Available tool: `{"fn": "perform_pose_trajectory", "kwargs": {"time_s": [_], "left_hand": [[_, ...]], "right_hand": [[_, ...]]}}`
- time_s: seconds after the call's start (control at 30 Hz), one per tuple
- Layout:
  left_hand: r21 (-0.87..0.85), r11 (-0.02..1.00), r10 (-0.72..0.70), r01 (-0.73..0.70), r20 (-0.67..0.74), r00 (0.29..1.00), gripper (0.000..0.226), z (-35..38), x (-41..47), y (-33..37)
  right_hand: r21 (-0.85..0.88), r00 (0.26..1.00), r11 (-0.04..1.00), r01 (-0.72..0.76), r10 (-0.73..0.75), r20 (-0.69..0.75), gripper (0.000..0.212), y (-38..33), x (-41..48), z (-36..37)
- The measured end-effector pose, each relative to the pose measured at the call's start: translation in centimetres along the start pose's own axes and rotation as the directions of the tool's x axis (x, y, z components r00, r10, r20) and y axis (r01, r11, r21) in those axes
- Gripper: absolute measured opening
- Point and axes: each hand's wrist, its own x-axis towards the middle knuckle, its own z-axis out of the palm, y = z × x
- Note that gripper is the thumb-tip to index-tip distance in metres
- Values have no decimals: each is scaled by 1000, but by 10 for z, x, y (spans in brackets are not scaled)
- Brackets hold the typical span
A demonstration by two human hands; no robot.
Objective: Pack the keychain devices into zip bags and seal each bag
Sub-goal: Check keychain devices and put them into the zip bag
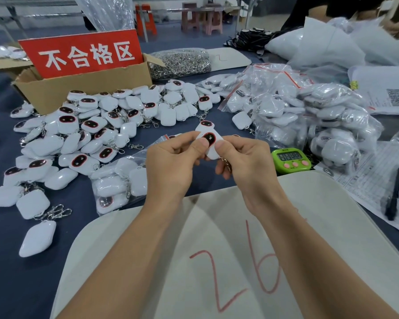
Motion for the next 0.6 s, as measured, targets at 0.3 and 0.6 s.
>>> {"fn": "perform_pose_trajectory", "kwargs": {"time_s": [0.3,0.6], "left_hand": [[-42,999,11,-11,-10,1000,24,1,-1,4],[70,997,40,-38,-29,999,21,8,-6,0]], "right_hand": [[92,999,995,-43,44,-2,23,-2,-2,-2],[198,947,928,-317,320,15,22,-6,1,-5]]}}
